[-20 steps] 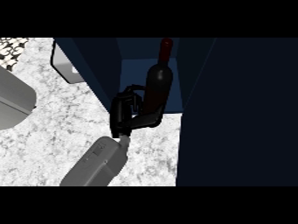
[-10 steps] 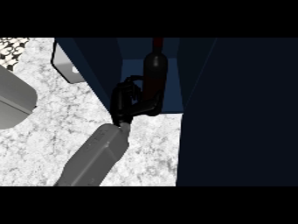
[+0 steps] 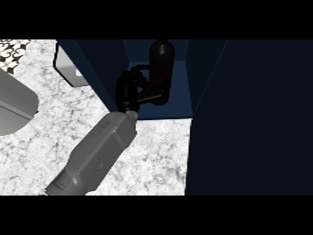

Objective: Pick up the wine, place it into the cabinet and close the cabinet

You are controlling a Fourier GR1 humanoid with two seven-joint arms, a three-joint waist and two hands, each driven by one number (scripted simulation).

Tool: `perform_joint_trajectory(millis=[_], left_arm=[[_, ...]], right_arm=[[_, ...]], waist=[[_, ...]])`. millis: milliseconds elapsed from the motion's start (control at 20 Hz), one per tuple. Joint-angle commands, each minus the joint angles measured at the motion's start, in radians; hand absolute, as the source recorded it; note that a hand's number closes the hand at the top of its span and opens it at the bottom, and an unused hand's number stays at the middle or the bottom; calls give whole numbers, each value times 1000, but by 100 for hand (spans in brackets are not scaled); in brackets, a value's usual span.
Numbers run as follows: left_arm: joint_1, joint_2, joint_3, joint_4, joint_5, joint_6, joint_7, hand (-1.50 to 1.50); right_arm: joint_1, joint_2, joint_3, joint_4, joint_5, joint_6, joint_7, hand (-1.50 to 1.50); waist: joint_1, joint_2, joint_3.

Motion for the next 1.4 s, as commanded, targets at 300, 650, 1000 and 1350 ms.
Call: perform_joint_trajectory(millis=[300, 650, 1000, 1350], left_arm=[[-178, 34, 75, 185, -5, -3, 9, 150], [-282, 66, 47, 322, -93, 148, -6, 150], [-288, 85, 31, 448, -149, 143, -15, -150], [-329, 88, 49, 517, -165, 141, 12, -150]], right_arm=[[102, 3, 23, -154, -107, 33, 13, -150], [47, 8, 1, -167, -125, 9, 73, -150], [87, 23, 50, -169, -97, 25, 55, -150], [48, 20, 27, -143, -108, 40, 33, -150]], waist=[[-8, -1, 1], [-14, 1, 1], [-22, 5, 0], [-26, 11, 0]])
